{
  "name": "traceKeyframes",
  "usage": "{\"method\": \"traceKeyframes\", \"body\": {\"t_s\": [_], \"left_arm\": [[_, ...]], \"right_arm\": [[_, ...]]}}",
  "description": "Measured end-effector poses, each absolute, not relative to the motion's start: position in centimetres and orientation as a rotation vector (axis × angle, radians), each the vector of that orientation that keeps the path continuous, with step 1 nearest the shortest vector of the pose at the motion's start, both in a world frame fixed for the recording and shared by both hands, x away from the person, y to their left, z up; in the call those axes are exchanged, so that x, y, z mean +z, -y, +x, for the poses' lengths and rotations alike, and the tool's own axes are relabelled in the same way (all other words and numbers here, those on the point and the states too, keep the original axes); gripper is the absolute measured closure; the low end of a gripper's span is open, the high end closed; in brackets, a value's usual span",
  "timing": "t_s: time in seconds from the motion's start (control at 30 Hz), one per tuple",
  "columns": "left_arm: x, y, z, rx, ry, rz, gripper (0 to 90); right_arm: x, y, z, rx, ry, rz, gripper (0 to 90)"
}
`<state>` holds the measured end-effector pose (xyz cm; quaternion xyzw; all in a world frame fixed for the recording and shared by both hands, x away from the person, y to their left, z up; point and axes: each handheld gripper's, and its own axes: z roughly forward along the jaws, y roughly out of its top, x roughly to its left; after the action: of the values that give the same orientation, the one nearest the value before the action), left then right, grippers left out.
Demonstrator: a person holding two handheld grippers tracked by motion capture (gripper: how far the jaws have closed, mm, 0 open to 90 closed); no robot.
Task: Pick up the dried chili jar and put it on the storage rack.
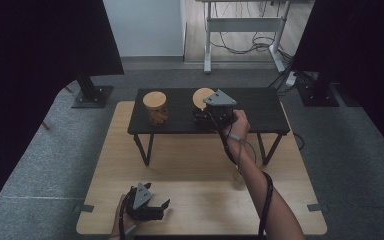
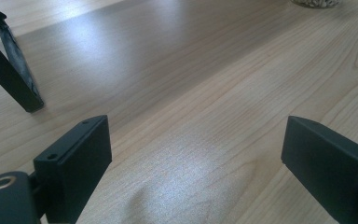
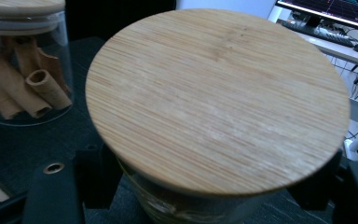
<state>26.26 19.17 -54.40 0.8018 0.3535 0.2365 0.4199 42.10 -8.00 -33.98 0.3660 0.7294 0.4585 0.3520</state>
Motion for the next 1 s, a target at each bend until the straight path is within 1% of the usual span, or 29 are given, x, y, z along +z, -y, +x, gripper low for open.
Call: {"method": "traceKeyframes", "body": {"t_s": [0.63,1.0], "left_arm": [[-54.4,-19.1,26.2,0.596,-0.881,2.014,8.1],[-54.4,-19.1,26.2,0.594,-0.88,2.018,8.1]], "right_arm": [[-35.0,7.6,43.5,1.178,-1.882,1.004,25.2],[-35.0,7.8,43.5,1.163,-1.847,1.036,22.0]]}}
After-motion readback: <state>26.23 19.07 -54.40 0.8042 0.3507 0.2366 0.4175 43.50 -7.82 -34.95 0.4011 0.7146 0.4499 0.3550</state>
